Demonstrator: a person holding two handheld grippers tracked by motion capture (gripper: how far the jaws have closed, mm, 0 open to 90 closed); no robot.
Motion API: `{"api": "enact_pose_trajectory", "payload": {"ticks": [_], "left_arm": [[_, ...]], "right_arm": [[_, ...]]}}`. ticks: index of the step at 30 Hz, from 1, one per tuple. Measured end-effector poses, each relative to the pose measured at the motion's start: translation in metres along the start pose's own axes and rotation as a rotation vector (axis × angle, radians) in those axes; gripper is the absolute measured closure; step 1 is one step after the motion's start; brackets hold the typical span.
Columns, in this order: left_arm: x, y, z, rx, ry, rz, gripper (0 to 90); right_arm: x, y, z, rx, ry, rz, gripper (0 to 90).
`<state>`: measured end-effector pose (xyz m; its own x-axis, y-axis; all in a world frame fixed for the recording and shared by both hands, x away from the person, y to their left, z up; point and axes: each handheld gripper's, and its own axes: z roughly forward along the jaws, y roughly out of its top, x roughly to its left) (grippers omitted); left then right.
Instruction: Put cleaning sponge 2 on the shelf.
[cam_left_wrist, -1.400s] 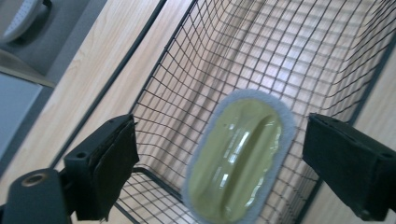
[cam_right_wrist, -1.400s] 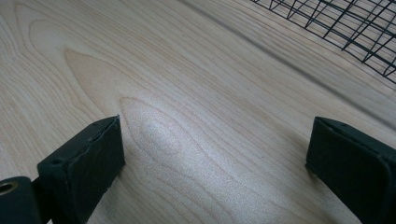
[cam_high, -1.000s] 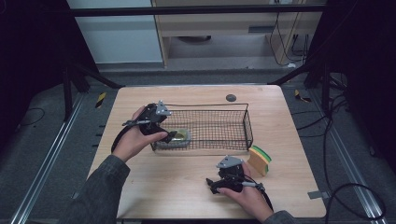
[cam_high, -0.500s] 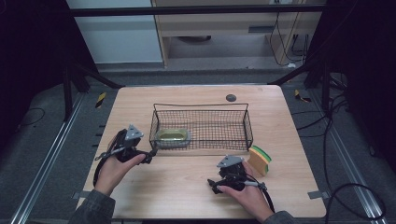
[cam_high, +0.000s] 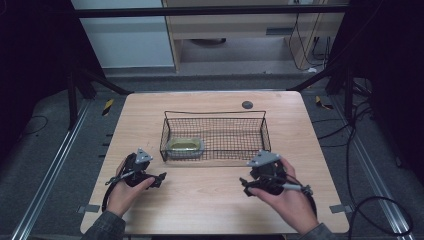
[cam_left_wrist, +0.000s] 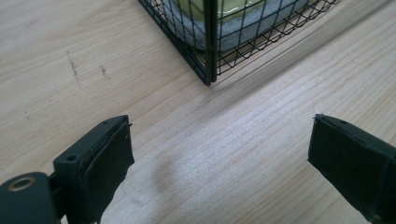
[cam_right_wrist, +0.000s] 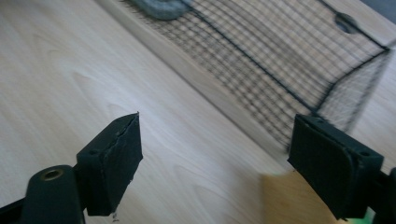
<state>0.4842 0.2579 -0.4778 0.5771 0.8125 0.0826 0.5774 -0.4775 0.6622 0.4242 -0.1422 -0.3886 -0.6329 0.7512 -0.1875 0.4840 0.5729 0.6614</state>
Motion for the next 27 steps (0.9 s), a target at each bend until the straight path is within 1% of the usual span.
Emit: {"api": "enact_pose_trajectory", "payload": {"ticks": [1,2,3,4,5,6,7,8,9,10,11,13,14,15,16,17,19,21,23,27], "left_arm": [[0.001,-0.002,0.002,0.007,0.002,-0.003,5.7],[0.002,-0.003,0.003,0.009,0.004,-0.008,5.8],[0.005,-0.006,0.005,0.014,-0.001,-0.021,5.8],[0.005,-0.006,0.005,0.014,-0.001,-0.021,5.8],[0.007,-0.009,0.008,0.012,-0.012,-0.044,5.9],[0.007,-0.011,0.008,0.019,-0.018,-0.047,5.9],[0.007,-0.012,0.009,0.019,-0.024,-0.052,5.9],[0.007,-0.013,0.011,0.023,-0.024,-0.055,5.9],[0.007,-0.014,0.012,0.027,-0.024,-0.055,5.9],[0.007,-0.014,0.013,0.032,-0.025,-0.057,5.8],[0.007,-0.014,0.013,0.032,-0.025,-0.057,5.8],[0.008,-0.015,0.014,0.040,-0.028,-0.061,5.5],[0.008,-0.016,0.015,0.037,-0.025,-0.060,5.4],[0.008,-0.016,0.015,0.035,-0.025,-0.060,4.9],[0.008,-0.016,0.015,0.035,-0.025,-0.060,4.8],[0.009,-0.016,0.016,0.031,-0.026,-0.057,4.6],[0.010,-0.017,0.016,0.025,-0.029,-0.054,3.2],[0.010,-0.018,0.017,0.015,-0.031,-0.057,2.0],[0.011,-0.019,0.018,0.002,-0.029,-0.054,1.0],[0.012,-0.020,0.019,-0.010,-0.029,-0.052,0.2]], "right_arm": [[-0.008,0.002,-0.004,0.010,-0.004,0.011,18.7],[-0.023,0.005,-0.010,0.025,-0.008,0.033,22.6],[-0.029,0.006,-0.013,0.030,-0.009,0.039,24.2],[-0.029,0.006,-0.013,0.030,-0.009,0.039,24.2],[-0.045,0.007,-0.019,0.042,-0.007,0.061,27.9],[-0.052,0.007,-0.021,0.048,-0.005,0.072,28.6],[-0.059,0.007,-0.024,0.054,0.001,0.087,30.0],[-0.064,0.007,-0.025,0.058,0.002,0.090,31.0],[-0.070,0.006,-0.028,0.073,0.007,0.097,32.3],[-0.074,0.005,-0.028,0.082,0.010,0.101,33.6],[-0.079,0.004,-0.029,0.105,0.017,0.118,35.3],[-0.084,0.002,-0.029,0.138,0.026,0.123,36.0],[-0.085,0.001,-0.029,0.147,0.023,0.122,36.7],[-0.087,0.000,-0.029,0.157,0.032,0.119,38.1],[-0.087,0.000,-0.029,0.157,0.032,0.119,38.1],[-0.089,-0.001,-0.028,0.171,0.053,0.126,39.9],[-0.091,-0.002,-0.027,0.175,0.071,0.124,41.7],[-0.092,-0.002,-0.025,0.181,0.103,0.127,43.2],[-0.092,-0.002,-0.023,0.194,0.119,0.125,44.4],[-0.092,-0.002,-0.015,0.238,0.115,0.105,45.0]]}}
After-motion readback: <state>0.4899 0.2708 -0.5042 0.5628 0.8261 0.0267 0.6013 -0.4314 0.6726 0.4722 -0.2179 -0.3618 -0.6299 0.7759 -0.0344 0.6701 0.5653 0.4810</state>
